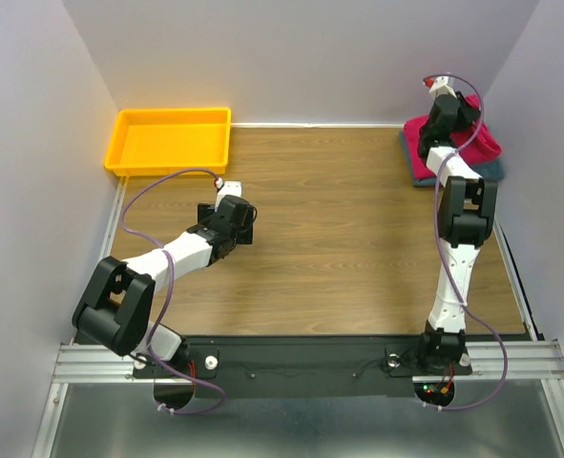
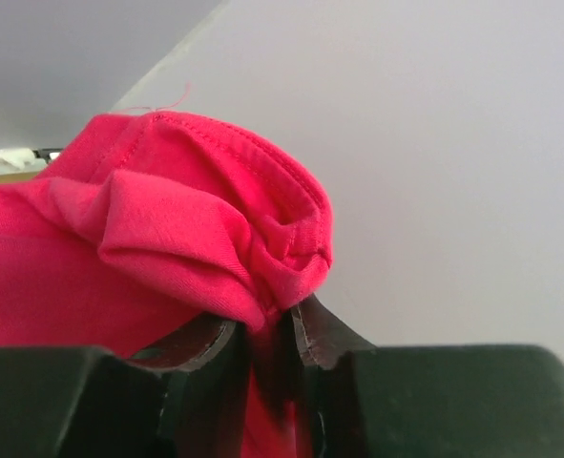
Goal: Fold and stack the t-shirts
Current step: Neatly place the folded tshirt to the corner
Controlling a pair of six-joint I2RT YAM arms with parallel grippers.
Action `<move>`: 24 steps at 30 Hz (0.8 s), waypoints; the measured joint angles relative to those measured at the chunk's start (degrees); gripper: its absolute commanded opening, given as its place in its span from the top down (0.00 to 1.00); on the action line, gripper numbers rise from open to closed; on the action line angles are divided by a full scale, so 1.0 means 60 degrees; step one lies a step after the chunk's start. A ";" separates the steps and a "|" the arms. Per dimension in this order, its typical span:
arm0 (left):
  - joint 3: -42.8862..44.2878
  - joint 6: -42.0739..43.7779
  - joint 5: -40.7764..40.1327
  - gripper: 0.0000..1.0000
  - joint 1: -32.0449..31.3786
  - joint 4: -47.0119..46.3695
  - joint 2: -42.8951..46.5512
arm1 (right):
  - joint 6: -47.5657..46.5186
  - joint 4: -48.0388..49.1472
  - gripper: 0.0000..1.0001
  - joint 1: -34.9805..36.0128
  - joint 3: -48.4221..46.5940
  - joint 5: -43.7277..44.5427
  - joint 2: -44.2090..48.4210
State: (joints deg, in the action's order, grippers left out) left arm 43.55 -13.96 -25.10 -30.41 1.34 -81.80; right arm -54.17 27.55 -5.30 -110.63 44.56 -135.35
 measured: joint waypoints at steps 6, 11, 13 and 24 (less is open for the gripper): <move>0.0000 0.0000 -0.0018 0.01 0.0000 -0.0004 0.0000 | 0.0131 0.0036 0.25 -0.0073 0.0000 -0.0098 -0.0098; 0.0000 -0.0004 -0.0069 0.01 0.0000 -0.0004 0.0000 | 0.0423 -0.0047 0.16 -0.0106 -0.0004 0.0004 -0.0164; 0.0000 -0.0004 -0.0069 0.01 0.0000 -0.0004 0.0022 | 0.0674 -0.0098 0.12 -0.0109 -0.0004 0.0106 -0.0120; -0.0007 -0.0015 -0.0215 0.01 0.0000 0.0062 0.2776 | 0.3861 -0.2940 0.00 -0.0106 0.1490 0.0091 0.3748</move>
State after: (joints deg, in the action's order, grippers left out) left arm 43.51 -14.04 -26.39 -30.41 1.72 -65.14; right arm -31.00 9.91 -5.93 -101.69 45.10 -112.86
